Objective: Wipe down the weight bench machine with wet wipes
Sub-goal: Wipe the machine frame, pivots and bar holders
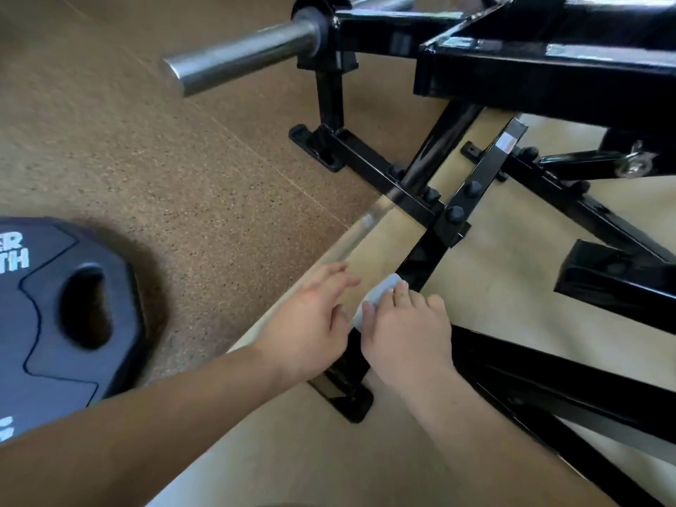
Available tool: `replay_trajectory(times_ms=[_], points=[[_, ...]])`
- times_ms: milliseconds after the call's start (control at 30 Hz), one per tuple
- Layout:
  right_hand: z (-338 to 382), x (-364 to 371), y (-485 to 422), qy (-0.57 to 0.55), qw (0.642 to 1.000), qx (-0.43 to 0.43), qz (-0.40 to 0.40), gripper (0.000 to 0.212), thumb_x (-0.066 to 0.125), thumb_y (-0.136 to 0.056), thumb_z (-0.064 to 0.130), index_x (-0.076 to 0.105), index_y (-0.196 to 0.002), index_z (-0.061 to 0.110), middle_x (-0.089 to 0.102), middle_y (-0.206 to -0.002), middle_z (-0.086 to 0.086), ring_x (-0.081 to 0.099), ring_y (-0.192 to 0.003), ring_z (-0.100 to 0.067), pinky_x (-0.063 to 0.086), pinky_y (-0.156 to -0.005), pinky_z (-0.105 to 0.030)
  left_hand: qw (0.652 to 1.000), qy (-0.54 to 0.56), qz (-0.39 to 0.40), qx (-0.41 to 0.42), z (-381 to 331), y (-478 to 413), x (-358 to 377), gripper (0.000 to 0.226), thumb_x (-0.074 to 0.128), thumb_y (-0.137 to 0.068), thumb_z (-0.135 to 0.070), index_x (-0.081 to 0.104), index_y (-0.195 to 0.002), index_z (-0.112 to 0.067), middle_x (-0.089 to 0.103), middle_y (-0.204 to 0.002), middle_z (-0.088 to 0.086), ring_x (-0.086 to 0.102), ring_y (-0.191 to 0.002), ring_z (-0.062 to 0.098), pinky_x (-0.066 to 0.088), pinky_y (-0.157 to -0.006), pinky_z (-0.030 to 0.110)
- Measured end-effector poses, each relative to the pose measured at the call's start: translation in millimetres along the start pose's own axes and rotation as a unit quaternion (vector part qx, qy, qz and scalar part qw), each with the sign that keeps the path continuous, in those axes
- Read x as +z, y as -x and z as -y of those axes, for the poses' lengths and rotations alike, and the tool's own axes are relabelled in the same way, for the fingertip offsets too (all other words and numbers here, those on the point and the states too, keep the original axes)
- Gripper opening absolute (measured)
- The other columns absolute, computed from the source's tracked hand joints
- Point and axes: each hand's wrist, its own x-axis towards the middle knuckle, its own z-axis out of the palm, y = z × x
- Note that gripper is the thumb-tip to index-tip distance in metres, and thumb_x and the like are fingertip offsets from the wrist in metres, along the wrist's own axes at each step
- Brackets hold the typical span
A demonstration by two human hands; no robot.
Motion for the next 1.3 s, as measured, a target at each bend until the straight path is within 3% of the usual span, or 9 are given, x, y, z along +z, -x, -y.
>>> replay_trajectory(times_ms=[133,200,300,367,500,733,933,1167,1300], points=[[-7.4,-11.6,-35.0,-0.021,0.995,0.075,0.064,0.034,0.051,-0.099,0.029,0.06,-0.12,0.003,0.063,-0.117,-0.013,0.065,-0.102,-0.03,0.047,-0.081,-0.037,0.997,-0.026,0.075,-0.02,0.6,-17.4,-13.0,0.065,0.05,-0.1,-0.015,0.027,-0.161,-0.024,0.01,-0.169,-0.012,0.027,-0.15,0.008,0.026,-0.112,0.011],[-9.2,-8.9,-41.7,-0.034,0.992,0.084,0.086,0.046,0.041,-0.101,0.028,0.047,-0.14,0.004,0.049,-0.135,-0.011,0.051,-0.122,-0.027,0.041,-0.095,-0.032,0.992,-0.047,0.116,-0.031,2.8,-25.6,-16.9,0.069,0.049,-0.1,-0.019,0.02,-0.162,-0.026,-0.001,-0.171,-0.012,0.031,-0.15,0.014,0.035,-0.115,0.025],[-7.1,-7.1,-41.8,-0.058,0.988,0.074,0.123,0.065,0.039,-0.102,0.024,0.018,-0.158,-0.002,0.025,-0.157,-0.018,0.029,-0.144,-0.032,0.033,-0.118,-0.035,0.985,-0.058,0.16,-0.041,7.4,-38.8,-23.9,0.071,0.048,-0.102,-0.021,0.014,-0.163,-0.025,-0.004,-0.172,-0.007,0.024,-0.153,0.015,0.025,-0.113,0.018],[-3.5,-10.8,-38.3,-0.086,0.984,0.087,0.129,0.058,0.029,-0.103,0.029,0.029,-0.154,0.001,0.027,-0.156,-0.016,0.025,-0.146,-0.032,0.034,-0.117,-0.036,0.982,-0.051,0.175,-0.046,9.4,-44.5,-32.4,0.069,0.048,-0.103,-0.02,0.015,-0.164,-0.024,0.001,-0.172,-0.006,0.023,-0.153,0.016,0.024,-0.108,0.015],[3.0,-26.1,-47.8,-0.115,0.972,0.15,0.141,0.06,0.028,-0.109,0.046,0.031,-0.15,0.003,0.033,-0.148,-0.012,0.037,-0.137,-0.029,0.045,-0.102,-0.036,0.981,-0.064,0.177,-0.049,15.2,-57.9,-52.5,0.073,0.05,-0.099,-0.02,0.014,-0.162,-0.023,0.004,-0.171,0.001,0.035,-0.147,0.029,0.042,-0.111,0.04],[-19.8,-49.7,-88.9,-0.093,0.966,0.085,0.225,0.041,0.036,-0.111,0.033,0.038,-0.142,0.006,0.037,-0.14,-0.014,0.045,-0.129,-0.034,0.045,-0.104,-0.042,0.968,-0.109,0.201,-0.107,27.3,-96.2,-46.6,0.072,0.046,-0.101,-0.021,0.01,-0.163,-0.022,0.0,-0.172,0.003,0.03,-0.151,0.029,0.038,-0.116,0.042],[-44.8,-12.8,-97.1,-0.191,0.955,0.09,0.208,0.067,0.017,-0.112,0.042,-0.014,-0.163,0.009,-0.025,-0.17,-0.002,-0.024,-0.156,-0.02,-0.008,-0.128,-0.037,0.944,-0.153,0.255,-0.141,25.5,-113.5,-26.3,0.076,0.046,-0.098,-0.016,0.006,-0.163,-0.025,0.001,-0.171,0.002,0.036,-0.146,0.033,0.043,-0.112,0.046],[-66.5,10.7,-134.4,-0.264,0.933,0.203,0.135,0.071,0.013,-0.109,0.045,-0.024,-0.159,0.012,-0.033,-0.167,-0.005,-0.032,-0.153,-0.019,-0.018,-0.125,-0.036,0.939,-0.202,0.26,-0.099,-2.8,-166.1,8.9,0.058,0.049,-0.1,-0.028,0.024,-0.152,-0.018,0.039,-0.152,0.008,0.053,-0.129,0.034,0.052,-0.1,0.052],[-62.0,8.3,-127.2,-0.273,0.931,0.193,0.145,0.071,0.01,-0.108,0.048,-0.029,-0.158,0.014,-0.039,-0.164,-0.003,-0.035,-0.151,-0.017,-0.018,-0.125,-0.037,0.952,-0.156,0.233,-0.126,7.8,-153.5,31.2,0.059,0.047,-0.103,-0.028,0.022,-0.155,-0.012,0.032,-0.157,0.012,0.048,-0.137,0.034,0.046,-0.107,0.046]])
